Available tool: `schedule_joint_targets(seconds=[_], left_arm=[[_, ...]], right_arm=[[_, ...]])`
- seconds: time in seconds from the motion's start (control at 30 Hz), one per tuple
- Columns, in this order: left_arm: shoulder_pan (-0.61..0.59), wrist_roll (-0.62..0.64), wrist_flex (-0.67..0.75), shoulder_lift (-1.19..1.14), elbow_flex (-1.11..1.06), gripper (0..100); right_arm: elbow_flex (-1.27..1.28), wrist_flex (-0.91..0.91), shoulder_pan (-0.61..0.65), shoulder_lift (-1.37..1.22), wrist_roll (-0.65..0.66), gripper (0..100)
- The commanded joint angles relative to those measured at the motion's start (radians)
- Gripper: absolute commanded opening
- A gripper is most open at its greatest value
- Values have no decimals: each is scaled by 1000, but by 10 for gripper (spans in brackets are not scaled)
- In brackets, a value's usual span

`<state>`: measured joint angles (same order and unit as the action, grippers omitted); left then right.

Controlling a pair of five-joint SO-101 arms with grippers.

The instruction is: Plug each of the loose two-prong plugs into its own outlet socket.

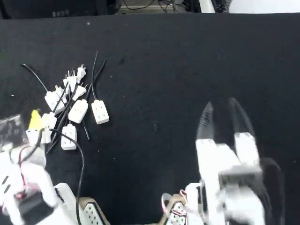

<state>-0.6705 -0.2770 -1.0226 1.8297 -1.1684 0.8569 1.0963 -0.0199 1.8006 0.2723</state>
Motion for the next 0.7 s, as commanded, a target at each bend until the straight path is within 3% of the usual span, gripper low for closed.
schedule_joint_targets(seconds=[0.0, 0.23, 0.33, 0.53, 0.67], left_arm=[[-18, 12, -58, -6, 280, 287], [-5, 17, -58, -8, 346, 287], [64, 17, -55, -52, 343, 287], [189, 18, -37, -382, 375, 287], [252, 18, -35, -678, 375, 287]], right_arm=[[-412, 52, 0, 36, 0, 155], [-754, 187, 5, -286, -11, 155], [-822, 216, 5, -418, -94, 155], [-803, 227, 8, -654, -193, 155], [-621, 207, 8, -745, -224, 155]])
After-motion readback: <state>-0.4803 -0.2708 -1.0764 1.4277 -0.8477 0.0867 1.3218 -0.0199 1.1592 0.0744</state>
